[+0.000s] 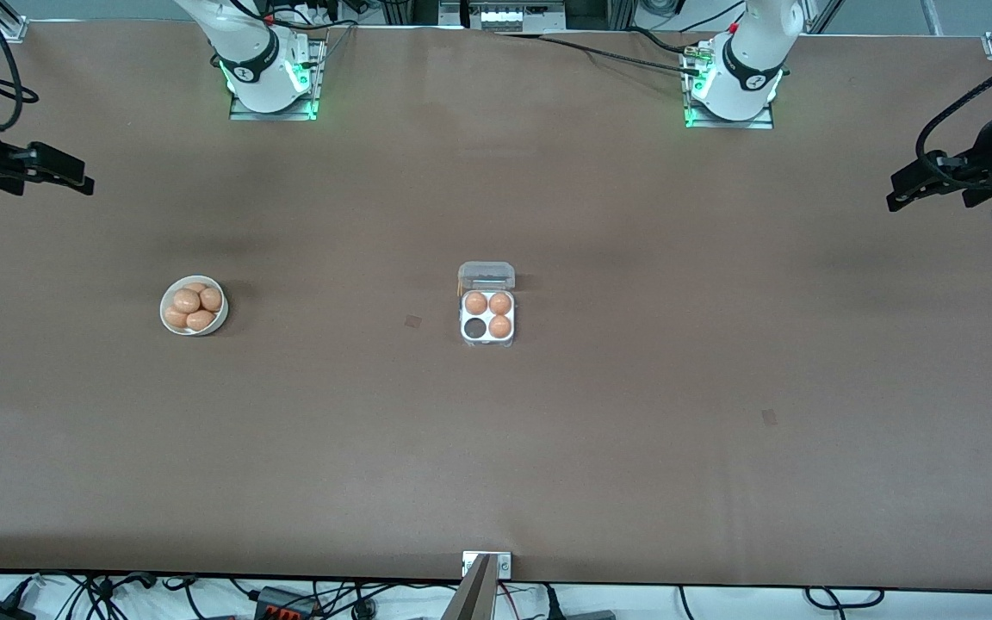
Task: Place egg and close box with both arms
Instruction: 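Move the right gripper over the white bowl of eggs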
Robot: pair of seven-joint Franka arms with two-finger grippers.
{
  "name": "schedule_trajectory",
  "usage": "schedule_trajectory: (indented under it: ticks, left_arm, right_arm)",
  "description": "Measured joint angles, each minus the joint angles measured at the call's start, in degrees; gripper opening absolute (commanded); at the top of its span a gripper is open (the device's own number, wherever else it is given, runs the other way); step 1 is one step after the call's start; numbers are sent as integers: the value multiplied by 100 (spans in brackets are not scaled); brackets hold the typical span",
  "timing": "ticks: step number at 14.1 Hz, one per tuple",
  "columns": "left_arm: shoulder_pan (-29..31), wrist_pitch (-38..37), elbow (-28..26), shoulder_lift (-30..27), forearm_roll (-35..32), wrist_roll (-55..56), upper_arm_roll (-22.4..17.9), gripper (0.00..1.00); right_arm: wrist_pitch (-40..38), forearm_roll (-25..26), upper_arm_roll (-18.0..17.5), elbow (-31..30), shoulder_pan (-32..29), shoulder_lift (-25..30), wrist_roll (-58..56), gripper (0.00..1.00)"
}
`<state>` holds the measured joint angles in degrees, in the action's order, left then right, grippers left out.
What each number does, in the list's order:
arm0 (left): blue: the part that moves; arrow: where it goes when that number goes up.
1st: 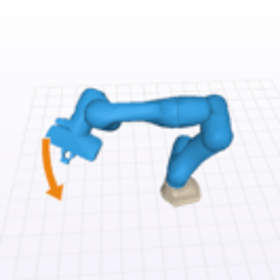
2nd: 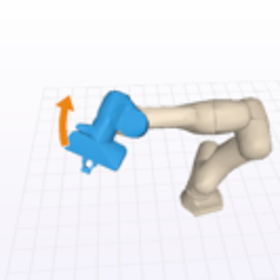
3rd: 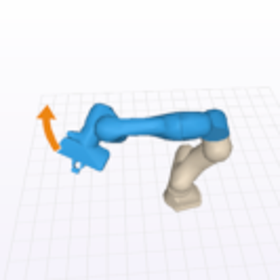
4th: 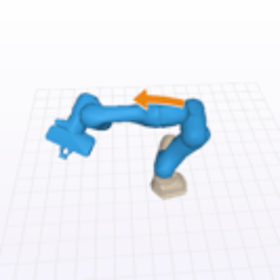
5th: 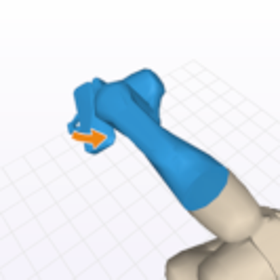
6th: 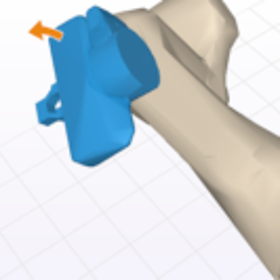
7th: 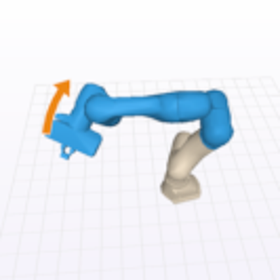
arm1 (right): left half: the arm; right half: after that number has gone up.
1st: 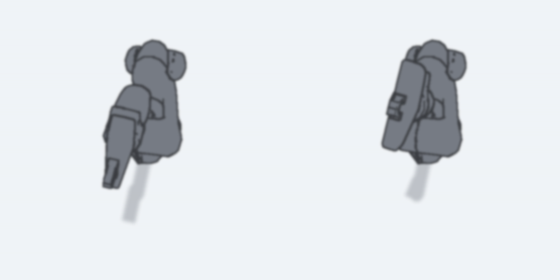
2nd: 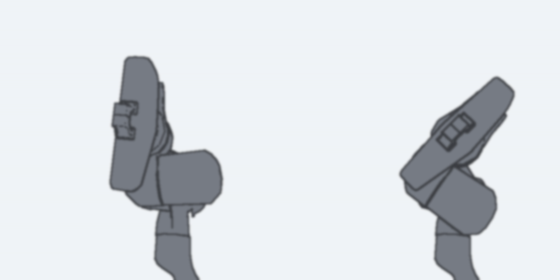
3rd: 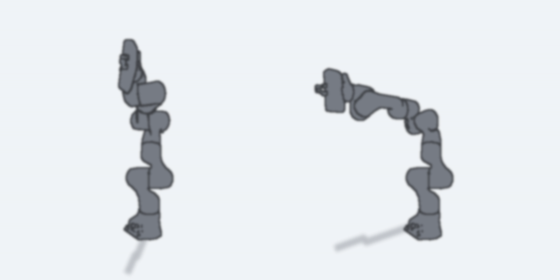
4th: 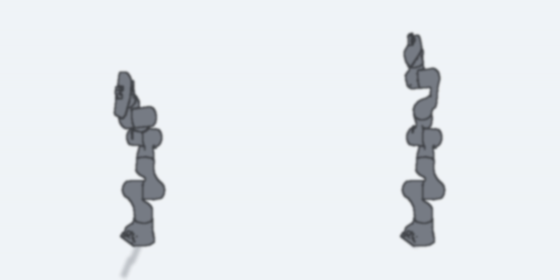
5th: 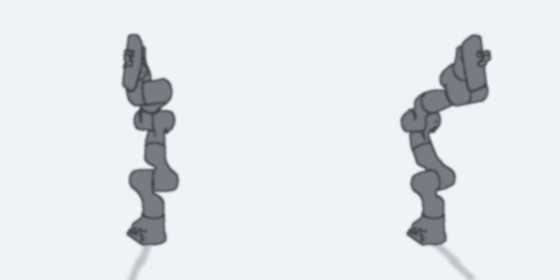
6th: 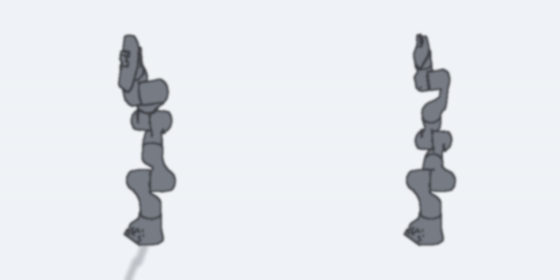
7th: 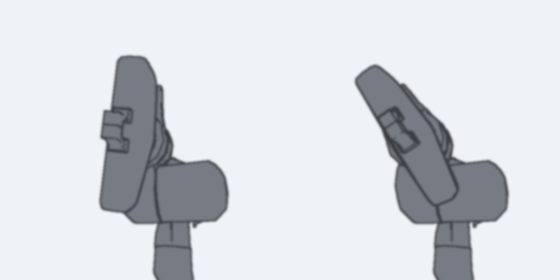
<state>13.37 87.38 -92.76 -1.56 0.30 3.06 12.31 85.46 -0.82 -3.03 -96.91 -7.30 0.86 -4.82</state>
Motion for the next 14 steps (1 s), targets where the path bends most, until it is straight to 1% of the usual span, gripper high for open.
schedule_trajectory:
  ticks: [3,5,6,10,12,14]
  left_arm:
    - [0,0,0,0,0,0,0,100]
    - [0,0,0,1,0,0,0,100]
    - [0,0,0,2,0,0,0,100]
    - [-3,0,1,4,0,0,0,100]
    - [-4,-3,1,5,0,0,1,100]
    - [-4,-5,1,7,0,0,0,100]
  right_arm:
    - [0,-20,-28,9,55,-232,-20,100]
    - [59,-20,-40,22,139,-529,-160,100]
    - [213,-20,-44,18,150,-720,-325,100]
    - [1720,-17,-15,-177,140,-1442,-1886,100]
    - [2392,-17,4,-509,135,-1602,-2502,100]
    - [3254,-16,9,-1058,123,-1625,-3010,100]
